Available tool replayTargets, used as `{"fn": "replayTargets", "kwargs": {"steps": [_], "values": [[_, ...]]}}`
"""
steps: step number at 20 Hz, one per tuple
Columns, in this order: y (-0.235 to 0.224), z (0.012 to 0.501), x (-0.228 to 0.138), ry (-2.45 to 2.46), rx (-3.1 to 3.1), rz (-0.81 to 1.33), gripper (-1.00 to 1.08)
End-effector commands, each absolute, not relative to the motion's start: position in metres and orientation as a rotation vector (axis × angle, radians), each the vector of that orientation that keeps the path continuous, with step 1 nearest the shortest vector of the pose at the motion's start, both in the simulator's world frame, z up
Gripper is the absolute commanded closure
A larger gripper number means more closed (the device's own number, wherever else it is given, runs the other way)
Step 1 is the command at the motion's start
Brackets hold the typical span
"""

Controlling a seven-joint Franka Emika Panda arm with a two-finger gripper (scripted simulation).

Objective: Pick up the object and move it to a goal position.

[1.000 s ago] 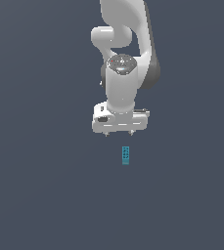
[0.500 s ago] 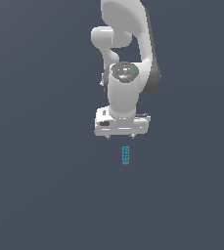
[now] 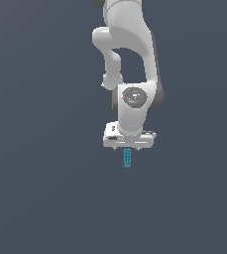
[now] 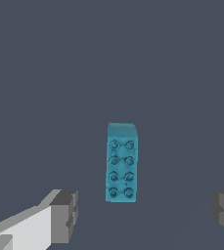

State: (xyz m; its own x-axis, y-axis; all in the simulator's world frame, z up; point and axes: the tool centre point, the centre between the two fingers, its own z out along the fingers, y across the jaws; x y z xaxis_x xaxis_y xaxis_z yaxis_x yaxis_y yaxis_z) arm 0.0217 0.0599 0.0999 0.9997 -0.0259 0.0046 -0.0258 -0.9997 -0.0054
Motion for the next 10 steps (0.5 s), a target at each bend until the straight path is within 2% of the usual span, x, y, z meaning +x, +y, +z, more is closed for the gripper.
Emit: {"fn": "replayTargets", "kwargs": {"steps": [1, 10], "values": [[0.065, 0.087, 0.023, 0.067, -3.138, -0.005, -0.92], [0.07, 0.073, 0.023, 0.089, -3.14, 0.002, -0.92]]}}
